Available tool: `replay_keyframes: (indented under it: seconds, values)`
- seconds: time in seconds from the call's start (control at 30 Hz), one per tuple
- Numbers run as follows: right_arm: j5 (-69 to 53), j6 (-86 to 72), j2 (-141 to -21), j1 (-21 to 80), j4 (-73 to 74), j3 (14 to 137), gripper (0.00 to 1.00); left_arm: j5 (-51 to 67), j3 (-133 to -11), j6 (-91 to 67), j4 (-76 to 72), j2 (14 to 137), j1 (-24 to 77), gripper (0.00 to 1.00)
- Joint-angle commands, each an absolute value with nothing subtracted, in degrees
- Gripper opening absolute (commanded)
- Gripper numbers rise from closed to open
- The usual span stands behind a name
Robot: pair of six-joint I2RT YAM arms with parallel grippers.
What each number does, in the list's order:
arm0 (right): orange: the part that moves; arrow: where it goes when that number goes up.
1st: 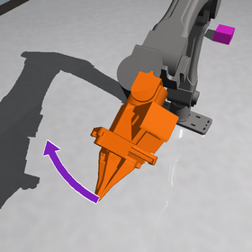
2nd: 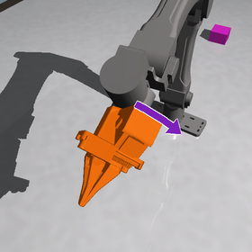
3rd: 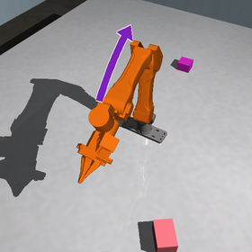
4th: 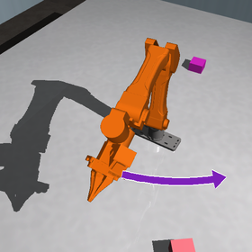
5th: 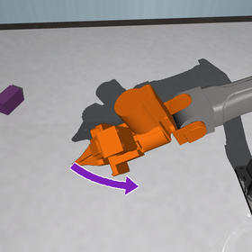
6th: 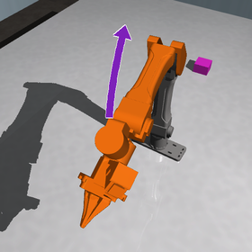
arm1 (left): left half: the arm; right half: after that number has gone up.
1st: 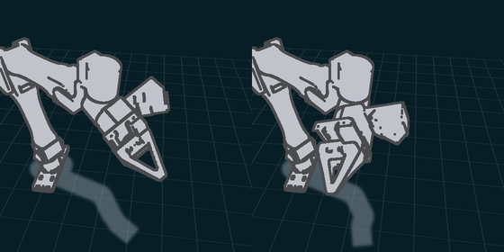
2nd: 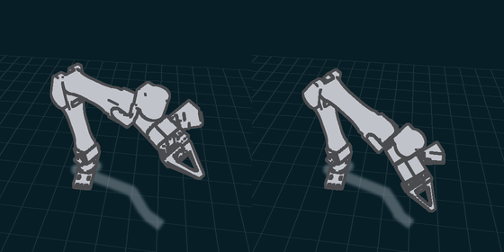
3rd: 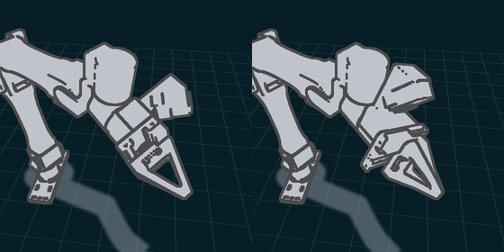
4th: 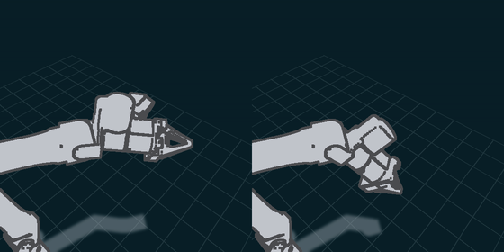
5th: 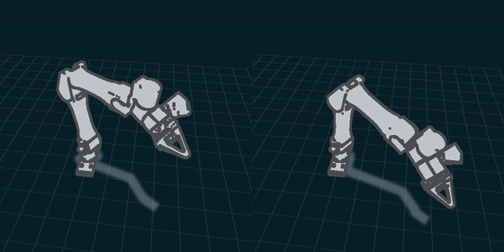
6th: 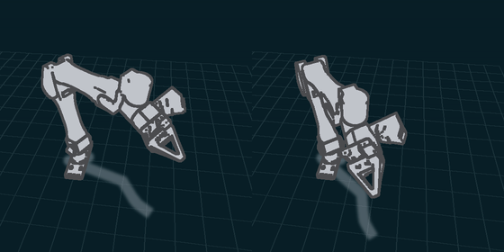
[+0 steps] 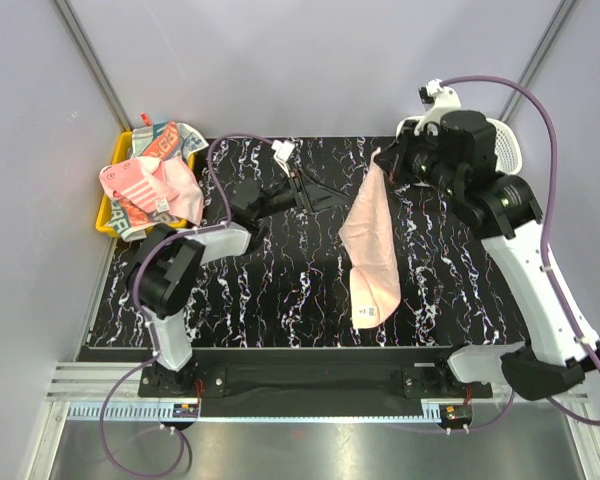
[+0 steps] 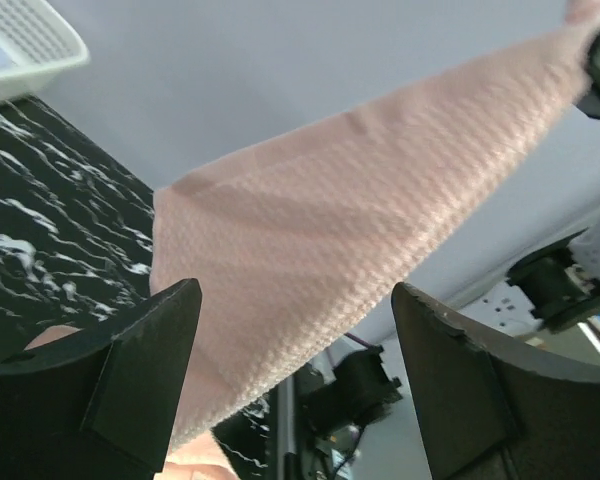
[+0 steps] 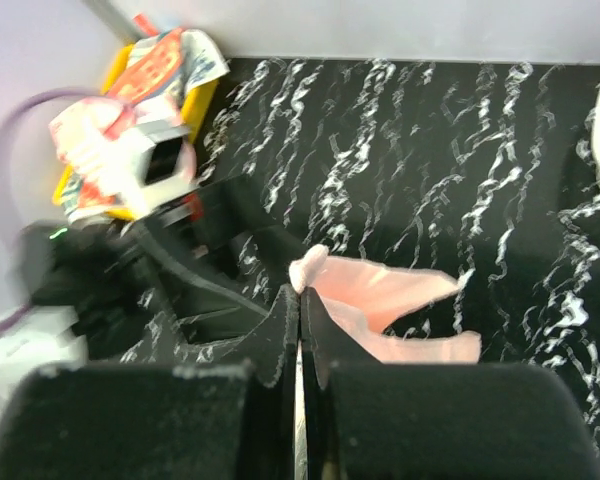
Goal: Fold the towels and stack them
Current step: Flatten out the crumpled towel
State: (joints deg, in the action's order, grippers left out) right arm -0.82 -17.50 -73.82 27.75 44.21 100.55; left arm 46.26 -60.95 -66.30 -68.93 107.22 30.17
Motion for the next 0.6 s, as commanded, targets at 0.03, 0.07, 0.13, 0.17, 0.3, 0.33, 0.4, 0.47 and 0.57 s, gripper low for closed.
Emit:
replay_keyframes:
  seconds: [0.03, 0.07, 0.13, 0.17, 0.3, 0.33, 0.4, 0.47, 0.57]
  values:
    - [5.9, -14.8, -82.3, 26.5, 41.8, 107.1, 0.0, 25.6, -59.4, -42.8, -42.3, 93.2, 29.1, 0.81]
    - [4.6, -14.9, -88.5, 25.3, 42.1, 112.4, 0.0, 21.7, -60.9, -40.3, -37.1, 91.9, 29.0, 0.8]
    - [2.6, -17.1, -98.9, 22.0, 43.5, 122.1, 0.0, 8.4, -62.7, -37.5, -22.0, 88.4, 29.2, 0.78]
    - [2.1, -18.4, -102.2, 20.8, 43.4, 125.2, 0.0, 5.0, -64.3, -37.4, -17.3, 87.8, 29.2, 0.77]
    - [0.4, -28.1, -120.5, 15.4, 46.7, 142.3, 0.0, -6.8, -66.4, -37.2, -0.5, 87.2, 30.7, 0.72]
    - [1.6, -28.6, -124.5, 14.8, 49.2, 151.4, 0.14, -8.5, -66.8, -37.2, 1.9, 87.5, 31.5, 0.72]
    - [5.1, -28.2, -133.8, 14.5, 55.1, 157.4, 0.32, -11.6, -66.5, -35.9, 4.5, 89.0, 34.3, 0.74]
    - [6.6, -27.0, -135.3, 14.4, 56.6, 154.9, 0.59, -12.2, -66.6, -35.5, 5.1, 90.8, 36.2, 0.77]
    - [10.9, -24.5, -124.8, 14.2, 49.0, 132.3, 0.75, -13.0, -68.8, -34.8, 8.6, 95.4, 40.5, 0.79]
